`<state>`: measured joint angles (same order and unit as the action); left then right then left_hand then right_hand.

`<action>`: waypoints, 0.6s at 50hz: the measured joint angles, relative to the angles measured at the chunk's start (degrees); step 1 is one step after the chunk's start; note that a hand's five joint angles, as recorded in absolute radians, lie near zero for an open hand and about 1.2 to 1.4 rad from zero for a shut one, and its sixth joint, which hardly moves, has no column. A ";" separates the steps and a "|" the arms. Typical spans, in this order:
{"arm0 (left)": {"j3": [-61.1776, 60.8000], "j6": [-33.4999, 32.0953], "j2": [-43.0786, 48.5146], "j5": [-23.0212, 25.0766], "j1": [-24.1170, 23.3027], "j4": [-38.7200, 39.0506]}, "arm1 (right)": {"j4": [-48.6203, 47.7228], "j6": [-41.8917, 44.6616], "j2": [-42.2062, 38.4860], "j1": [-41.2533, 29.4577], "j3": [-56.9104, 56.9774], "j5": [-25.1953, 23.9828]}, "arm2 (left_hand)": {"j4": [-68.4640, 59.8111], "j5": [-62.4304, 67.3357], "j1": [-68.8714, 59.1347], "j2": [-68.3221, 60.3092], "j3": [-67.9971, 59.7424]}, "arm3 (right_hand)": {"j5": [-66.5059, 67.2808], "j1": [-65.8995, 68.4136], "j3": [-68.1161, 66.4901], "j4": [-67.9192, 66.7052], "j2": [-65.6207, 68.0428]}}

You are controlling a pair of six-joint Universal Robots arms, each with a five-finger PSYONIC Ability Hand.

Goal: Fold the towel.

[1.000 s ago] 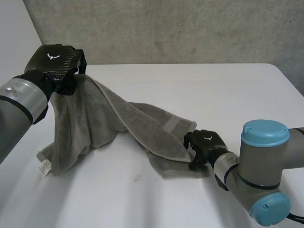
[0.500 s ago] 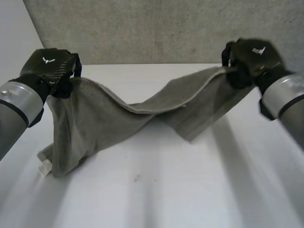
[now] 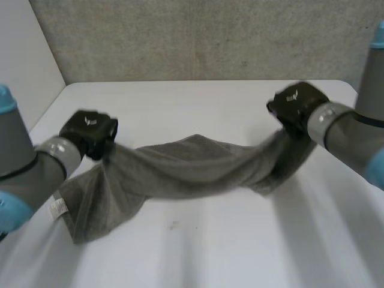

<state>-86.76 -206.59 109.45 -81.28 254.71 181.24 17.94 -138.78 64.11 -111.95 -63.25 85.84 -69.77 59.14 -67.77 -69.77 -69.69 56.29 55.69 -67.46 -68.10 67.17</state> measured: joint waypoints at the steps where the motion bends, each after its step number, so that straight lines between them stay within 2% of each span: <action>1: 2.06 -0.59 0.77 -0.07 0.00 0.63 | -1.71 0.43 -0.95 -0.30 1.82 1.07 | 0.00 0.00 0.00 0.00 0.00 | 0.00 0.00 0.00 0.00 0.00; 5: 12.26 -1.78 3.13 -0.65 -0.01 5.22 | -11.45 2.75 -3.57 -1.21 9.77 4.91 | 0.00 0.20 -0.08 0.00 0.00 | 0.00 0.00 0.00 0.00 0.00; 6: 12.26 -1.78 3.13 -0.65 -0.01 5.22 | -11.45 2.75 -3.57 -1.21 9.77 4.91 | 0.00 0.20 -0.08 0.00 0.00 | 0.00 0.00 0.00 0.00 0.00; 7: 20.13 -1.67 3.67 -2.07 -0.04 10.46 | -22.10 4.51 -3.71 -1.52 14.59 6.60 | 0.00 0.21 -0.08 0.00 -0.01 | 0.01 0.00 0.00 -0.01 0.00; 11: 28.94 -1.12 2.75 -6.25 -0.08 19.37 | -36.89 6.24 -1.88 -1.62 17.72 7.38 | 0.00 0.27 -0.13 -0.01 -0.01 | 0.01 0.00 0.00 -0.01 0.00; 15: 31.63 -0.69 0.76 -9.81 -0.30 25.01 | -44.34 6.78 0.37 -1.63 17.24 6.98 | 0.00 0.49 -0.62 -0.01 -0.01 | 0.03 0.00 0.00 -0.01 0.00; 17: 30.42 -0.34 -1.29 -11.89 -0.62 27.70 | -47.16 6.68 2.11 -1.70 15.09 6.12 | 0.00 0.53 -1.00 -0.01 -0.01 | 0.07 0.00 0.00 -0.01 0.00; 21: 24.85 -0.09 -3.63 -12.71 -1.01 28.36 | -47.00 5.71 3.79 -1.84 9.80 4.62 | 0.00 0.53 -1.02 -0.01 -0.01 | 0.14 0.00 0.00 -0.01 0.00; 30: 0.09 -0.36 -7.26 -9.33 -2.13 27.50 | -44.25 2.33 5.81 -1.49 -11.64 1.31 | 0.00 0.53 -1.02 -0.01 -0.01 | 0.36 0.00 0.00 -0.30 0.00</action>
<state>-86.67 -206.95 102.19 -90.61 252.58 208.74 -26.32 -136.46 69.92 -113.45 -74.89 87.16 -69.78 59.66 -68.79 -69.78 -69.70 56.65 55.69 -67.46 -68.40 67.17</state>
